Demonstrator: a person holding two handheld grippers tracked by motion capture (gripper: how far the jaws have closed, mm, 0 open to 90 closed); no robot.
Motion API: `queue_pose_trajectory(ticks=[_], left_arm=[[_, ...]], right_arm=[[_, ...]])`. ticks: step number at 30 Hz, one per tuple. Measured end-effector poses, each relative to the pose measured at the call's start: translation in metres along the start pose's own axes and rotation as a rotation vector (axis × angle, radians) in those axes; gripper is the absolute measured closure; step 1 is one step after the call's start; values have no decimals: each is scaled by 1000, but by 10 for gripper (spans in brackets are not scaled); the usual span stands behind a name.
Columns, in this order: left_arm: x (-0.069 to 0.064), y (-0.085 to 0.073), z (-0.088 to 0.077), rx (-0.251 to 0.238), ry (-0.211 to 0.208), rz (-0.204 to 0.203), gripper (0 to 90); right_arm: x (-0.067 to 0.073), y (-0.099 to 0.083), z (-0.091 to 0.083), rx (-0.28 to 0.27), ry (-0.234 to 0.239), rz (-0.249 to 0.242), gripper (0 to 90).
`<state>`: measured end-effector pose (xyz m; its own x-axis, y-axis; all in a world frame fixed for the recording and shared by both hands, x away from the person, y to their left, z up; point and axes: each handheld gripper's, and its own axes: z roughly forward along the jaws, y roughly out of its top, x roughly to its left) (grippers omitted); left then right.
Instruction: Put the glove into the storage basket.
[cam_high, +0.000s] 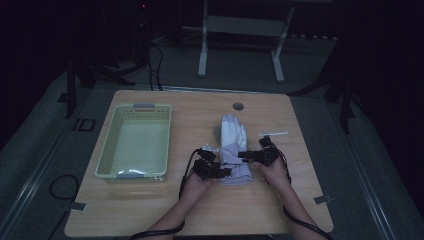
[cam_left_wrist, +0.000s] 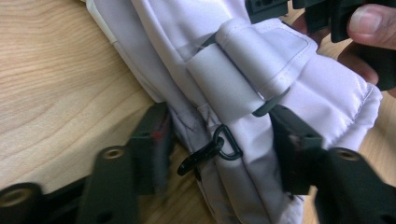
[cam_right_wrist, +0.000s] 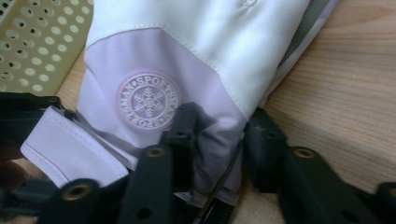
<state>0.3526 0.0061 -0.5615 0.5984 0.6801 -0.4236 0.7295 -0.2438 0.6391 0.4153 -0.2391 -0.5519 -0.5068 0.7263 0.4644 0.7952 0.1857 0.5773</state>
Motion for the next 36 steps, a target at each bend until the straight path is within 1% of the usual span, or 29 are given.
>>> queue_pose_trajectory(ticks=[3, 5, 8, 11, 16, 17, 19, 22, 26, 27, 28, 30, 32, 33, 35, 36], left_arm=[[-5, 3, -3, 6, 21, 20, 612], [-8, 4, -4, 16, 32, 34, 666], [-10, 7, -6, 31, 32, 37, 701], [-10, 10, -8, 46, 19, 42, 721], [-15, 17, -14, 53, 28, 78, 738], [-16, 18, -15, 51, 27, 79, 739], [-18, 22, -19, 51, 25, 87, 741], [-20, 28, -26, 52, 24, 99, 741], [-24, 37, -37, 50, 35, 116, 742], [-24, 39, -41, 45, 38, 113, 742], [-24, 41, -44, 46, 41, 120, 742], [-24, 45, -52, 43, 46, 124, 742], [-23, 49, -60, 43, 57, 138, 742], [-23, 50, -63, 44, 56, 137, 742], [-22, 52, -71, 49, 67, 154, 742], [-22, 53, -74, 47, 69, 150, 742]], right_arm=[[11, 2, -1, 0, -61, -60, 760], [22, 3, -2, 1, -123, -109, 780], [31, 3, -3, -3, -172, -144, 789], [39, 4, -6, -15, -201, -162, 794], [47, 9, -14, -44, -210, -177, 797], [50, 10, -16, -48, -217, -187, 797], [53, 12, -20, -58, -221, -191, 797], [58, 16, -26, -74, -215, -189, 798], [65, 23, -32, -92, -214, -201, 798], [68, 25, -34, -98, -213, -203, 798], [70, 27, -35, -105, -212, -207, 798], [76, 32, -37, -110, -211, -211, 797], [82, 37, -38, -116, -210, -223, 798], [87, 40, -38, -123, -209, -225, 798], [92, 44, -39, -127, -204, -232, 797], [95, 46, -38, -130, -202, -232, 797]])
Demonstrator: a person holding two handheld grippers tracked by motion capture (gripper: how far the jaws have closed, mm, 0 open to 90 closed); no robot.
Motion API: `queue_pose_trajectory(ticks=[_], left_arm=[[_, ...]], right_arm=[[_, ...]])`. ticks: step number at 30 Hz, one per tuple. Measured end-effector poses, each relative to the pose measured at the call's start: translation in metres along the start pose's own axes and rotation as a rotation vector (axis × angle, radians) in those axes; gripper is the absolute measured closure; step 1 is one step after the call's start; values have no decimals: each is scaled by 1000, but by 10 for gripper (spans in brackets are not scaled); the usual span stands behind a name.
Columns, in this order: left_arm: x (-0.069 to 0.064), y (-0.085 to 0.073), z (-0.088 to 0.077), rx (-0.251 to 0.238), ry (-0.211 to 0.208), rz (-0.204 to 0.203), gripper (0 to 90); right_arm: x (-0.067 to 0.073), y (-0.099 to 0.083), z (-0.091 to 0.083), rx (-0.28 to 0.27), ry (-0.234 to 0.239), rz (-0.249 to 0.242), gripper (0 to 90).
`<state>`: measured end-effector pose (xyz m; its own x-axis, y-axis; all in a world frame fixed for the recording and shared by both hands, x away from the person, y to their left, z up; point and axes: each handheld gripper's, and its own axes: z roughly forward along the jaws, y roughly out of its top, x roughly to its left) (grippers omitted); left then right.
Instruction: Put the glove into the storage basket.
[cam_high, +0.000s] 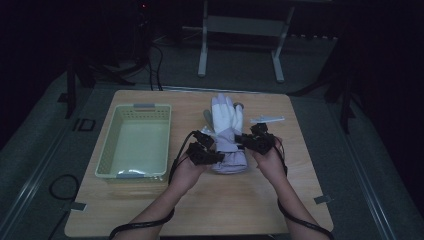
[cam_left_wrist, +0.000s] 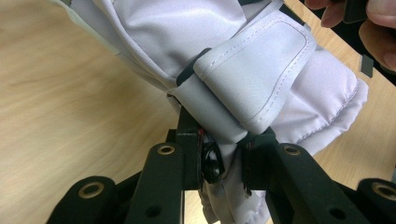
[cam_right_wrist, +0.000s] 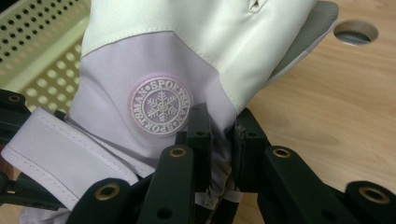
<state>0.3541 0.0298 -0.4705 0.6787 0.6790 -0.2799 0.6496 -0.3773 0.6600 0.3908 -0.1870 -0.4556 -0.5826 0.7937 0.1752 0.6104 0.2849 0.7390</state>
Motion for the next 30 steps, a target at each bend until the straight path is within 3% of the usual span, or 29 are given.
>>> queue_pose_trajectory(ticks=[13, 30], left_arm=[[21, 3, -43, 13, 45, 15, 742], [58, -12, -97, 28, 99, 8, 742]], right_arm=[[38, 34, 10, -19, 6, -62, 798], [92, 68, 40, -25, 45, -101, 799]])
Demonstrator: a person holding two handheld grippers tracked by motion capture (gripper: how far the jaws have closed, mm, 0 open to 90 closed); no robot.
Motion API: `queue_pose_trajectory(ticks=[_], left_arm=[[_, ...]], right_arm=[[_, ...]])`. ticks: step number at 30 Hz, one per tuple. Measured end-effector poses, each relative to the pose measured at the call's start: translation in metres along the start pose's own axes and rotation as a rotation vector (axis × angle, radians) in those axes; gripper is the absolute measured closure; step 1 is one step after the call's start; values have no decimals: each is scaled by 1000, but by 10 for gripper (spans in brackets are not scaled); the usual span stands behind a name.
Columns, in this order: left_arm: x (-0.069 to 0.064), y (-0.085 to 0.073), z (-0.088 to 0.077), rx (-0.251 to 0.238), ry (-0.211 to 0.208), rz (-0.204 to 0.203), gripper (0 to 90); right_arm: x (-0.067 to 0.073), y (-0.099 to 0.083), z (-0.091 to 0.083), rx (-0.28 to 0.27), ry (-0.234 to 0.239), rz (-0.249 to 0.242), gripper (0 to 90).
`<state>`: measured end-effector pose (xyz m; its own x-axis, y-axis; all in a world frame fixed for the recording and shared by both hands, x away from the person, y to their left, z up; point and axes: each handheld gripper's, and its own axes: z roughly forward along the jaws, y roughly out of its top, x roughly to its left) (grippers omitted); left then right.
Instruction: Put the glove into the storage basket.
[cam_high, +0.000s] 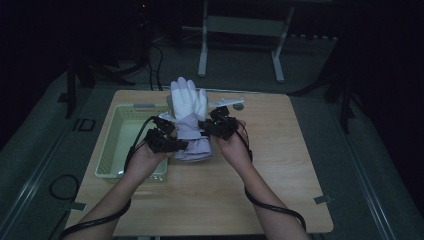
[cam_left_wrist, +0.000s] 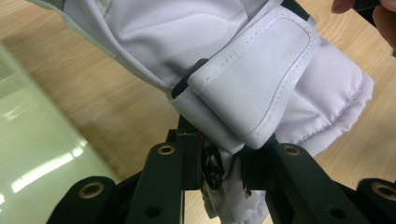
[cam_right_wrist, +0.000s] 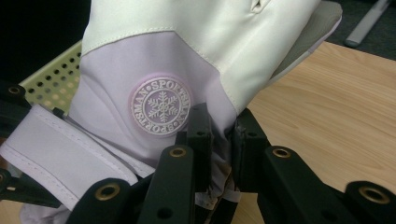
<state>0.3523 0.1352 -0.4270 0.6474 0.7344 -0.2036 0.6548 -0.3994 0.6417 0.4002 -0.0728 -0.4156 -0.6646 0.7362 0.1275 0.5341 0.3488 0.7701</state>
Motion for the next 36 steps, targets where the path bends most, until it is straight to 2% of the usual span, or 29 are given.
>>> queue_pose_trajectory(ticks=[2, 3, 4, 12, 14, 16, 21, 26, 28, 33, 36], left_arm=[[3, -2, -3, -1, 4, -3, 742], [9, -5, -8, 3, 7, -6, 742], [11, -6, -10, 5, 9, -11, 743], [32, -16, -33, 32, 41, -9, 743], [35, -18, -36, 34, 43, -11, 743], [45, -26, -47, 42, 57, -13, 742], [60, -37, -62, 59, 68, -14, 743], [76, -49, -76, 81, 67, 1, 742], [85, -54, -81, 83, 57, -8, 742], [102, -66, -84, 110, 42, -8, 742], [109, -72, -76, 128, 40, -18, 741]], right_arm=[[3, 2, 2, 1, 3, -1, 798], [6, 4, 5, 0, 5, 0, 799], [12, 7, 10, 5, 11, -3, 798], [37, 22, 30, 12, 27, -20, 798], [40, 24, 32, 12, 31, -23, 798], [53, 30, 42, 17, 43, -32, 798], [69, 36, 55, 21, 60, -37, 799], [91, 42, 73, 32, 85, -48, 798], [98, 44, 78, 34, 91, -49, 798], [111, 44, 94, 46, 103, -46, 798], [114, 38, 105, 64, 100, -40, 797]])
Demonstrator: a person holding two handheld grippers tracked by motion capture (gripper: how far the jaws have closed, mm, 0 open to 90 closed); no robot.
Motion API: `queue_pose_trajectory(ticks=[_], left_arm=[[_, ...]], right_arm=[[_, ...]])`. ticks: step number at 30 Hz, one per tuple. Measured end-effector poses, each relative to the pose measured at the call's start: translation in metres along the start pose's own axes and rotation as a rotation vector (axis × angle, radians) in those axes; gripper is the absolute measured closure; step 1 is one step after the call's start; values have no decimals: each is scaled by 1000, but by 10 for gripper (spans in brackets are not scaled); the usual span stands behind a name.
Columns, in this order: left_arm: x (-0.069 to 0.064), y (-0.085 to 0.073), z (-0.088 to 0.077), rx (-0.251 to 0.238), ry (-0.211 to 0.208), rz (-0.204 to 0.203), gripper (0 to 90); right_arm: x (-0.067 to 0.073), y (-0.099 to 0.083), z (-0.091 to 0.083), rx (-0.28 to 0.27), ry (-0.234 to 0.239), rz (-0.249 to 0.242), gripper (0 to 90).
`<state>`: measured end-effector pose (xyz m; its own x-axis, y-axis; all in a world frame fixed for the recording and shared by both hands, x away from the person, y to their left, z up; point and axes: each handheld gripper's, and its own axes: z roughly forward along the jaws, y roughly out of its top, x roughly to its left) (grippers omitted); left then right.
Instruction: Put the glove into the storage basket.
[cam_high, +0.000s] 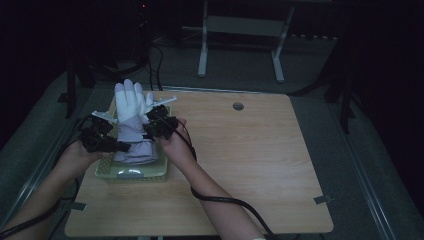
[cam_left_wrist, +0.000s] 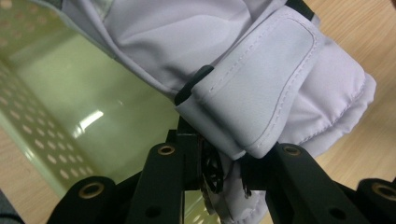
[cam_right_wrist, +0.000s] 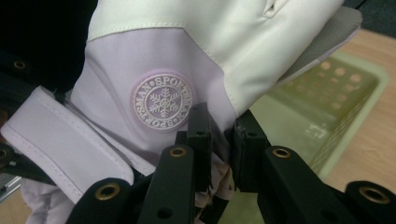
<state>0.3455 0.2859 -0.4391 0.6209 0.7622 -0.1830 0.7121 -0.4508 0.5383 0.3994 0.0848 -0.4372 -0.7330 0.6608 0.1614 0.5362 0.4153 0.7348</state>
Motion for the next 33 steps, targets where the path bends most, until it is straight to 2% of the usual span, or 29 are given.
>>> queue_pose_trajectory(ticks=[3, 7, 9, 16, 21, 28, 30, 33], left_arm=[[3, -4, 13, 21, -7, -6, 740], [6, -10, 32, 55, -26, -31, 740], [8, -13, 43, 77, -37, -49, 739], [10, -17, 65, 121, -62, -78, 737], [10, -17, 73, 151, -65, -81, 733], [14, -21, 79, 200, -71, -114, 719], [16, -22, 80, 217, -81, -133, 706], [18, -24, 80, 214, -90, -150, 647]], right_arm=[[-1, -7, 11, 29, -19, 0, 797], [-6, -19, 25, 83, -34, 21, 796], [-8, -25, 31, 106, -46, 15, 795], [-14, -38, 44, 194, -60, 30, 782], [-17, -43, 51, 239, -74, 21, 776], [-14, -47, 58, 262, -69, 21, 761], [-14, -47, 59, 269, -62, 19, 736], [-11, -46, 60, 286, -63, -4, 646]])
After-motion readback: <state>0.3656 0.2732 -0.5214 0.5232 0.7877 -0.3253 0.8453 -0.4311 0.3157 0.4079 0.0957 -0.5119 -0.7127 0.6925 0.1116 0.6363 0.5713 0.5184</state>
